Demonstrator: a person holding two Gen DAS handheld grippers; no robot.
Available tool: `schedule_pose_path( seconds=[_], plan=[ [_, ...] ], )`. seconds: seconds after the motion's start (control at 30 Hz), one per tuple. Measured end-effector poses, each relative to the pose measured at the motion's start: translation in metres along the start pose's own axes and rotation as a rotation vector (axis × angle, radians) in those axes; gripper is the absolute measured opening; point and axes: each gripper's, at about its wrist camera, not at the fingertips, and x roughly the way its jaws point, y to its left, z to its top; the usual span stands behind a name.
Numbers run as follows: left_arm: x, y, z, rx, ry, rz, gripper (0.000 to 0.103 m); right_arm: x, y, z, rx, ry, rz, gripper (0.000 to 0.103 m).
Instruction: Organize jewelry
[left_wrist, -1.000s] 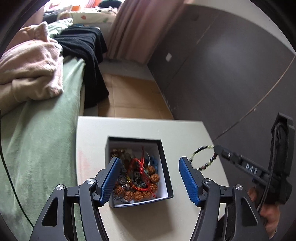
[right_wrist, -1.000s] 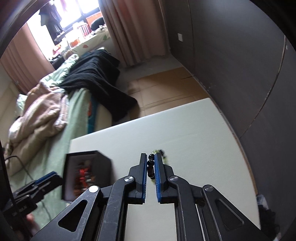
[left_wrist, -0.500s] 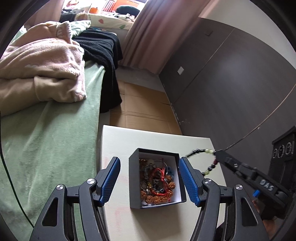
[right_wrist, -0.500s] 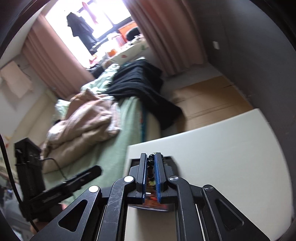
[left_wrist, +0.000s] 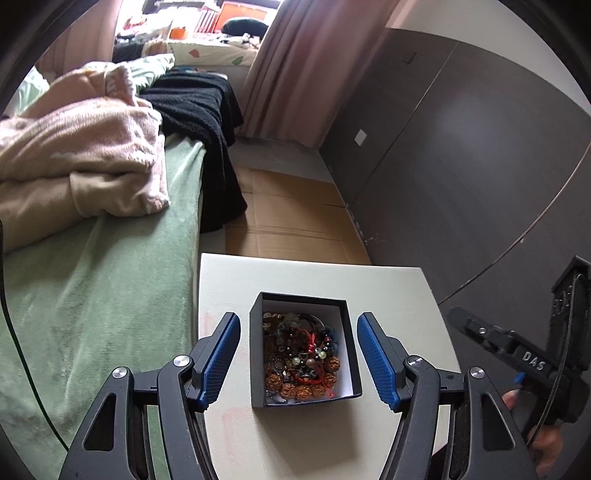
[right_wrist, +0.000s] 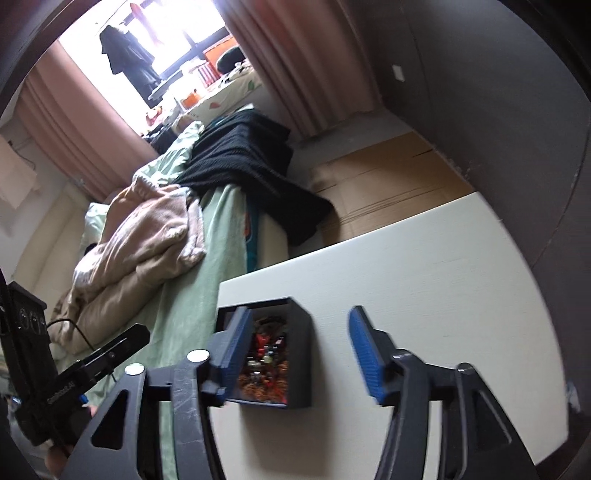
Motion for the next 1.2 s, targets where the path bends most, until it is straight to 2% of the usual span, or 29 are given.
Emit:
schedule_pose_path(
  seconds=[0.1,0.23,0.3,0.37,0.47,0.53,0.6,0.7,0.73,0.9,1.0,1.1,1.2],
  plan=[
    [-0.004,-0.003,-0.001,-0.014,-0.006,0.057,0.067,-0.014,-0.011,0.003,0.009,-0.005,-0.005,0.060],
    [-0.011,-0.014,-0.005,-0.008,-0.017,0.064,0.067,-0.029,-0.018,0.003,-0.011,-0.007,-0.013,0.060],
    [-0.015,-0.023,-0.008,0.013,-0.032,0.066,0.074,-0.041,-0.020,0.002,-0.030,-0.020,-0.029,0.061],
    [-0.019,-0.033,-0.012,0.038,-0.058,0.060,0.086,-0.051,-0.023,0.001,-0.045,-0.044,-0.040,0.061],
    [-0.022,-0.042,-0.020,0.059,-0.084,0.069,0.087,-0.065,-0.028,-0.001,-0.076,-0.067,-0.068,0.069],
    [-0.023,-0.047,-0.025,0.062,-0.090,0.064,0.087,-0.072,-0.031,-0.003,-0.087,-0.068,-0.070,0.070],
    [-0.024,-0.053,-0.030,0.074,-0.109,0.060,0.092,-0.079,-0.036,-0.006,-0.101,-0.073,-0.069,0.072],
    [-0.027,-0.064,-0.037,0.106,-0.129,0.069,0.100,-0.088,-0.043,-0.012,-0.102,-0.090,-0.059,0.088],
    [-0.028,-0.068,-0.040,0.123,-0.134,0.066,0.101,-0.091,-0.045,-0.014,-0.100,-0.090,-0.067,0.088],
    [-0.038,-0.072,-0.056,0.122,-0.170,0.048,0.102,-0.098,-0.044,-0.024,-0.160,-0.077,-0.128,0.090],
    [-0.041,-0.069,-0.069,0.125,-0.181,0.061,0.102,-0.101,-0.043,-0.033,-0.180,-0.080,-0.140,0.103],
    [-0.043,-0.070,-0.075,0.140,-0.157,0.077,0.102,-0.105,-0.040,-0.039,-0.202,-0.085,-0.146,0.103],
    [-0.052,-0.074,-0.079,0.155,-0.188,0.079,0.102,-0.109,-0.042,-0.047,-0.199,-0.092,-0.133,0.103]
  ],
)
